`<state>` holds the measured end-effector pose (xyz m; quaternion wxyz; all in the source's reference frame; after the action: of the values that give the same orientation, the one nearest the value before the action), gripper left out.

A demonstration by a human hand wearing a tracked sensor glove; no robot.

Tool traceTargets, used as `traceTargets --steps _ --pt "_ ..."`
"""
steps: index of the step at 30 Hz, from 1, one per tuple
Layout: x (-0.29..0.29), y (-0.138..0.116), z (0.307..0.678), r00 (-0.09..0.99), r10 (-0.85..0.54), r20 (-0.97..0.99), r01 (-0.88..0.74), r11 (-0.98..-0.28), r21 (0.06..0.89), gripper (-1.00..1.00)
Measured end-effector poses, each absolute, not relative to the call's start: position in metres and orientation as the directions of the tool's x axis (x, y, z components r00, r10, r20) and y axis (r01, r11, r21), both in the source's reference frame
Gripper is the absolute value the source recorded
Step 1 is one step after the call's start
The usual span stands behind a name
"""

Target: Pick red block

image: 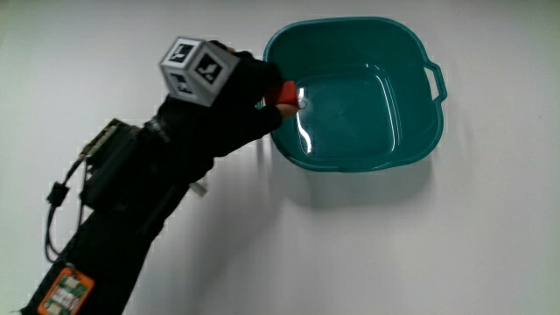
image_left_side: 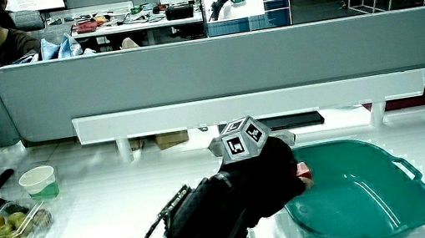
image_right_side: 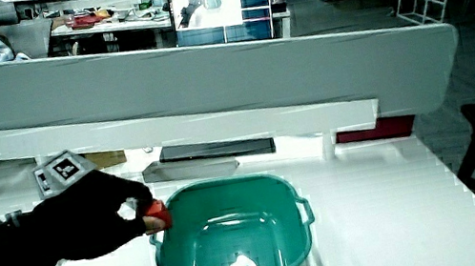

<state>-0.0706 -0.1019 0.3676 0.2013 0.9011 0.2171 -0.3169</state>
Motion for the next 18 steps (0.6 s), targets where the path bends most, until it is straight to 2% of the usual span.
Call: traceTargets --steps 2,4,5,8,13,18 --pt "-0.062 -0.103 0.372 0.702 0.275 -0.657 0.526 -0.822 0.219 0.0" --pt "-0.052 -0.103 0.379 0.684 0.233 -0.691 0.525 -0.815 0.245 0.0" --pt "-0.048 -0.104 0.377 0.707 0.3 -0.64 0.547 -0.805 0.227 0.0" --pt "-0.039 -0.1 0.373 0.762 0.22 -0.608 0.489 -0.812 0.318 0.0" --pt "-0.025 -0.105 0.398 0.761 0.246 -0.6 0.512 -0.797 0.321 0.0" --pt "-0.011 -0.103 0.405 0.788 0.214 -0.577 0.491 -0.784 0.379 0.0"
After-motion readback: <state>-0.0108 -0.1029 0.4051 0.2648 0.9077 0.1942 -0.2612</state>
